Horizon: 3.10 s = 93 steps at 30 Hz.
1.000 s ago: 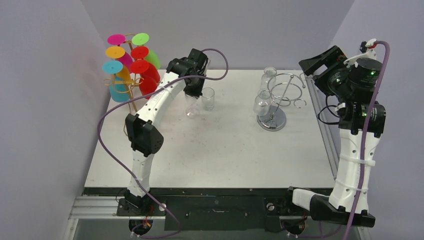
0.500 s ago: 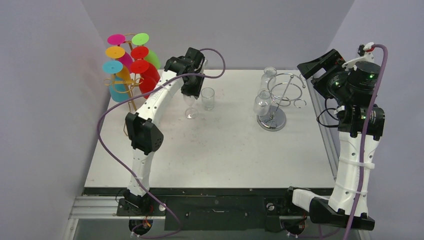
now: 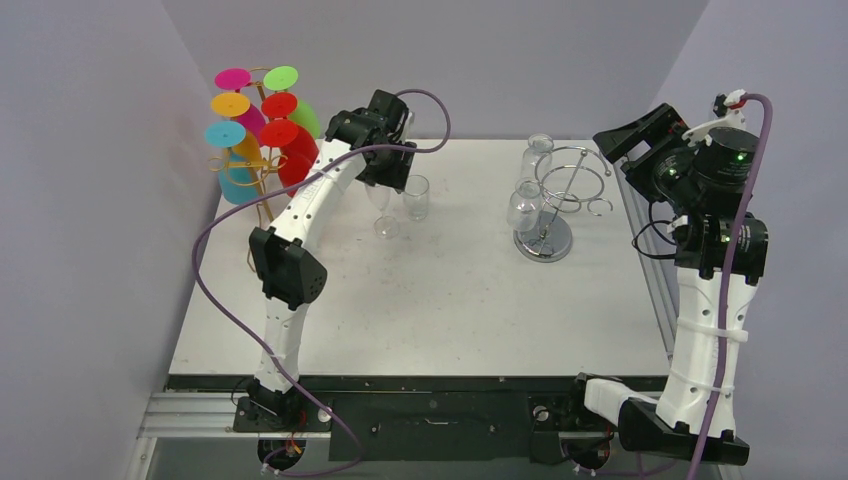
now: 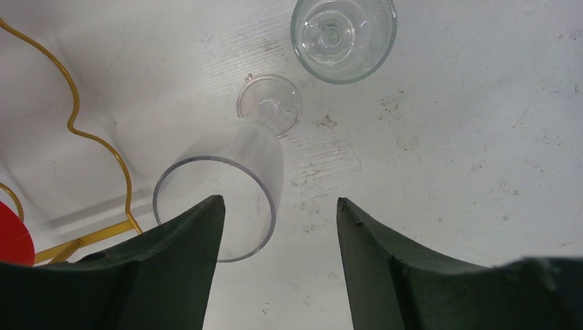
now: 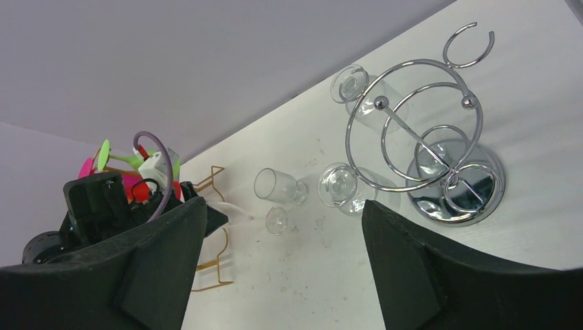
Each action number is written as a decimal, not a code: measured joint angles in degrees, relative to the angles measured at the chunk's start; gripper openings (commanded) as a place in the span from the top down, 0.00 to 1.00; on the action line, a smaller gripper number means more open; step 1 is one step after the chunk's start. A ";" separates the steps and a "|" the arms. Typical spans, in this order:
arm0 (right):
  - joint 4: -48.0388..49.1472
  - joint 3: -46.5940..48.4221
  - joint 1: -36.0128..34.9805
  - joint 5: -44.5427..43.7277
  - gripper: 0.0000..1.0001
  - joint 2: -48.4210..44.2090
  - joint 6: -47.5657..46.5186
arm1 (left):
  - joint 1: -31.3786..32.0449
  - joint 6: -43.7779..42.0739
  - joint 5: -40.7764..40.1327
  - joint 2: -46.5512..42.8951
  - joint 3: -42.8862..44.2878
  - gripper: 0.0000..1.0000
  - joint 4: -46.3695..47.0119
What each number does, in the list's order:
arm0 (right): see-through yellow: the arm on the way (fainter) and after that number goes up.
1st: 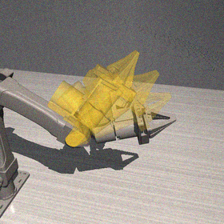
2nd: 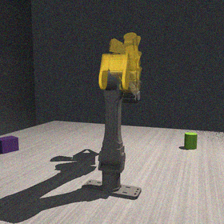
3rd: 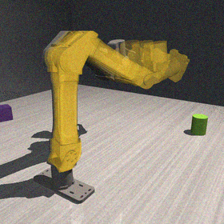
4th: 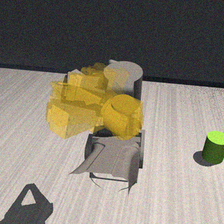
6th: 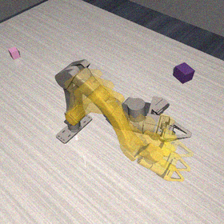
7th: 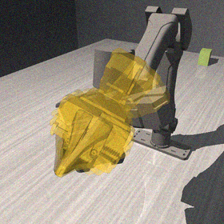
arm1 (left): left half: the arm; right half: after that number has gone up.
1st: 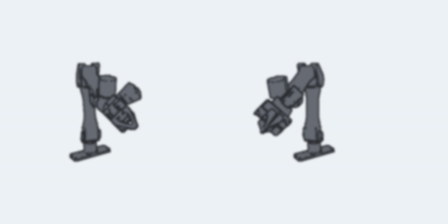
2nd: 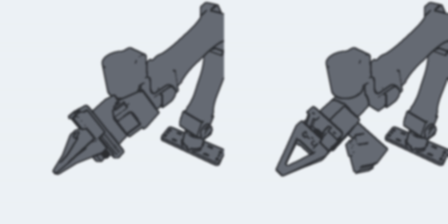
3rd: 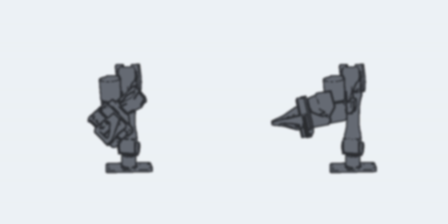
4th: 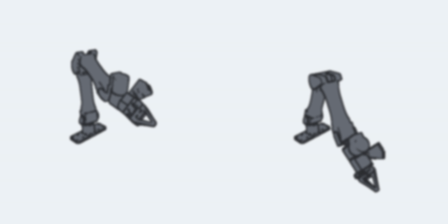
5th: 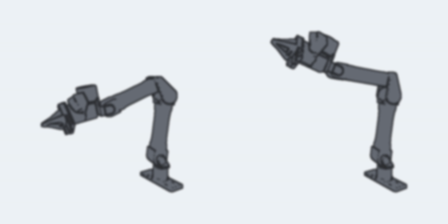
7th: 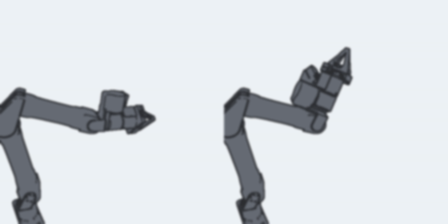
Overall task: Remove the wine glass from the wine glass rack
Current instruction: Place the wine glass at the center of the board, then pick up the wine glass from the wine rack.
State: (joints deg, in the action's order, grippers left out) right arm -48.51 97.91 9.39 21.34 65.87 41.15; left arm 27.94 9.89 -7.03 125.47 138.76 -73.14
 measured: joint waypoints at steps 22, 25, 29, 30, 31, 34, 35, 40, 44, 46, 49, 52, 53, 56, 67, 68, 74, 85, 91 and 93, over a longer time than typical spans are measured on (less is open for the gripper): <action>-2.10 0.24 0.00 -0.44 0.22 -0.46 -0.57 | 0.00 0.00 -0.04 -4.50 3.96 0.30 0.15; -2.56 0.48 0.00 -0.63 0.22 -0.46 -0.92 | 0.02 0.70 0.35 -5.79 4.13 0.29 0.55; -2.78 0.50 0.00 -1.01 0.22 -0.46 -1.55 | 0.52 3.85 2.10 -10.91 0.83 0.26 4.76; -2.97 0.50 0.00 -1.14 0.22 -0.46 -1.70 | 0.81 5.03 2.91 -13.25 -1.57 0.26 6.73; -3.13 0.50 0.00 -1.22 0.22 -0.50 -1.81 | 1.22 6.58 3.89 -15.69 -4.24 0.26 8.85; -3.56 0.50 0.00 -1.68 0.22 -0.74 -2.10 | 3.17 11.91 7.58 -23.80 -13.64 0.26 17.00; -3.67 0.50 0.00 -1.81 0.22 -0.94 -2.16 | 4.09 14.38 8.90 -26.56 -17.16 0.27 20.68; -4.11 0.48 0.00 -2.32 0.22 -2.91 -2.32 | 8.57 25.83 12.90 -32.81 -28.83 0.29 36.33; -3.98 -0.33 0.00 -2.56 0.22 -4.72 -2.29 | 11.69 36.96 14.43 -33.05 -39.41 0.32 49.92; -3.93 -1.01 0.00 -2.69 0.22 -5.35 -2.29 | 12.98 42.01 14.25 -32.09 -43.52 0.33 54.80; -3.89 -2.10 0.00 -2.95 0.22 -5.70 -2.27 | 15.34 48.65 12.46 -29.97 -47.43 0.37 60.43; -3.96 -2.99 0.00 -3.34 0.22 -5.68 -2.29 | 17.84 54.97 10.34 -27.76 -49.75 0.44 65.79; -4.09 -3.17 0.00 -3.56 0.22 -5.70 -2.27 | 18.53 56.65 9.81 -27.19 -50.36 0.45 67.38; -4.31 -3.19 0.00 -4.33 0.22 -5.79 -2.29 | 19.93 61.16 8.17 -25.51 -51.01 0.48 71.28; -6.10 -1.29 0.00 -6.14 0.22 -7.02 -2.36 | 21.16 68.61 4.04 -18.64 -50.29 0.53 77.05; -6.21 -1.16 0.00 -6.19 0.22 -7.02 -2.36 | 21.27 68.96 4.04 -17.86 -50.03 0.54 77.18; -6.95 -0.17 0.00 -7.02 0.22 -7.08 -2.62 | 21.79 70.05 4.04 -14.27 -48.43 0.58 77.64; -8.20 -0.17 0.00 -7.43 0.22 -7.69 -3.04 | 21.88 71.71 4.37 -11.06 -44.48 0.68 79.56; -8.22 -0.17 0.00 -7.56 0.23 -7.69 -3.19 | 21.88 72.43 4.61 -10.25 -43.52 0.76 79.91; -8.22 -0.17 0.00 -7.63 0.23 -7.69 -3.19 | 21.88 72.50 4.74 -10.16 -43.47 0.78 79.91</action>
State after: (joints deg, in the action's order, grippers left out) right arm -56.73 97.73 9.39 13.72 58.17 37.95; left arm 49.82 82.39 -2.28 115.31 95.29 6.76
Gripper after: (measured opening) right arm 0.776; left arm 0.253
